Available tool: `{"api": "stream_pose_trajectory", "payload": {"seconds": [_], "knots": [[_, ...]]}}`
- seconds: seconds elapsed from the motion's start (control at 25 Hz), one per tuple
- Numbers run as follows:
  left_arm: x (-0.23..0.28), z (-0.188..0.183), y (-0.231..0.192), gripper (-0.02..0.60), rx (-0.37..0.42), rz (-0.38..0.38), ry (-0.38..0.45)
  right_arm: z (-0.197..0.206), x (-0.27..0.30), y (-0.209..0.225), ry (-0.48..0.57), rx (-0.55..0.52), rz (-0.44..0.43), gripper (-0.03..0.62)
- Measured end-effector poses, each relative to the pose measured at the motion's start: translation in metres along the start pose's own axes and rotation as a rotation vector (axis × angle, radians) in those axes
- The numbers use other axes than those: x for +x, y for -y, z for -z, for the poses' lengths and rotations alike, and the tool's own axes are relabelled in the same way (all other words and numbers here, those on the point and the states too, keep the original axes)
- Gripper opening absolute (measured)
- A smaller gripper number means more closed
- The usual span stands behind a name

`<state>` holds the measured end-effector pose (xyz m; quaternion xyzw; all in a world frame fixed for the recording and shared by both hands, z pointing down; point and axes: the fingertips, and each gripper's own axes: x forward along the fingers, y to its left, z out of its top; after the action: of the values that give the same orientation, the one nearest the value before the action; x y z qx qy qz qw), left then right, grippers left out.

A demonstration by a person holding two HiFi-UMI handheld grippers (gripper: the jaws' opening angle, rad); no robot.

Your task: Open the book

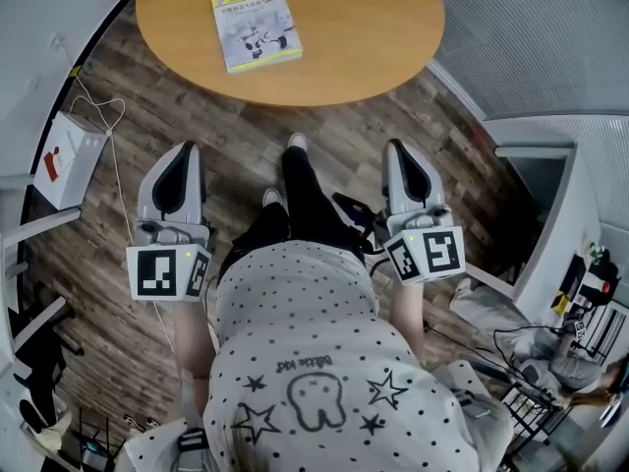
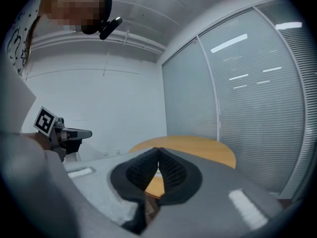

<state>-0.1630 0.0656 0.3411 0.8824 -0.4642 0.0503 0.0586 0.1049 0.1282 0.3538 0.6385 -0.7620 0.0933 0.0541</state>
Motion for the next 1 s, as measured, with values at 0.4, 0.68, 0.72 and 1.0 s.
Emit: {"api": "stream_pose_trajectory", "payload": {"seconds": [0.4,0.68,0.72,1.0], "knots": [[0.049,-0.008,-0.023,0.011,-0.007,-0.055,0.004,-0.014,0.070,0.017,-0.017,-0.013,-0.077,0.005],[0.103,-0.023,-0.033,0.011,-0.009,-0.091,0.025,-0.035,0.130,0.045,-0.020,-0.036,-0.136,0.005],[0.110,-0.025,-0.034,0.011,-0.009,-0.096,0.026,-0.038,0.139,0.049,-0.020,-0.039,-0.143,0.003],[0.161,-0.031,-0.042,0.011,-0.012,-0.139,0.034,-0.051,0.193,0.084,-0.019,-0.052,-0.180,0.005]]}}
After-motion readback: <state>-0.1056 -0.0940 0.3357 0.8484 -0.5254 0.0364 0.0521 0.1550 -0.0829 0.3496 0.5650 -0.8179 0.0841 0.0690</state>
